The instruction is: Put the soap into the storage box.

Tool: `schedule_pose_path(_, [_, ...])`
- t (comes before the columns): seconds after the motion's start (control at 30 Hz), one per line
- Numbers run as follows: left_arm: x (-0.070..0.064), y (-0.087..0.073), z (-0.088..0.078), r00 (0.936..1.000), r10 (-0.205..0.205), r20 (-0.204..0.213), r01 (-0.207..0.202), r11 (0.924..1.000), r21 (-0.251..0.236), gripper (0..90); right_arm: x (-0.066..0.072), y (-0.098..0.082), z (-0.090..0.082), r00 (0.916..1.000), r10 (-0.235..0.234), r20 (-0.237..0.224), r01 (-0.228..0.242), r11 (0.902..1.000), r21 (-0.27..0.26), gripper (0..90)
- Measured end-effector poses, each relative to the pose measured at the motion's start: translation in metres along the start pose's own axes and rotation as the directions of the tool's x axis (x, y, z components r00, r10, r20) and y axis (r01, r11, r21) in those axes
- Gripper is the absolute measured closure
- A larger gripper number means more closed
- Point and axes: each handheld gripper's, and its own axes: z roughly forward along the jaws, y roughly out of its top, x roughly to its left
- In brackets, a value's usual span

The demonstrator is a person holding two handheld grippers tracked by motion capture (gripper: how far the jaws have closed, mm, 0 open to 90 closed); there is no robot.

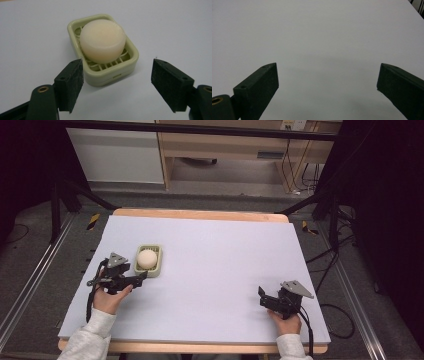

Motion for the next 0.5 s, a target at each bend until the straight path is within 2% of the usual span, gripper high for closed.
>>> schedule_pose_path(0.3, [0.008, -0.026, -0.009, 0.9995, -0.003, -0.031, 0.003, 0.9999, -0.012, 23.5, 0.000, 0.000, -0.001, 1.0000, -0.002, -0.002, 0.002, 1.0000, -0.005, 4.1])
schedule_pose_path(0.5, [0.014, -0.042, -0.016, 0.9991, -0.014, -0.040, 0.014, 0.9999, 0.005, 22.6, 0.000, 0.000, -0.001, 1.0000, -0.003, -0.003, 0.003, 1.0000, -0.006, 4.1])
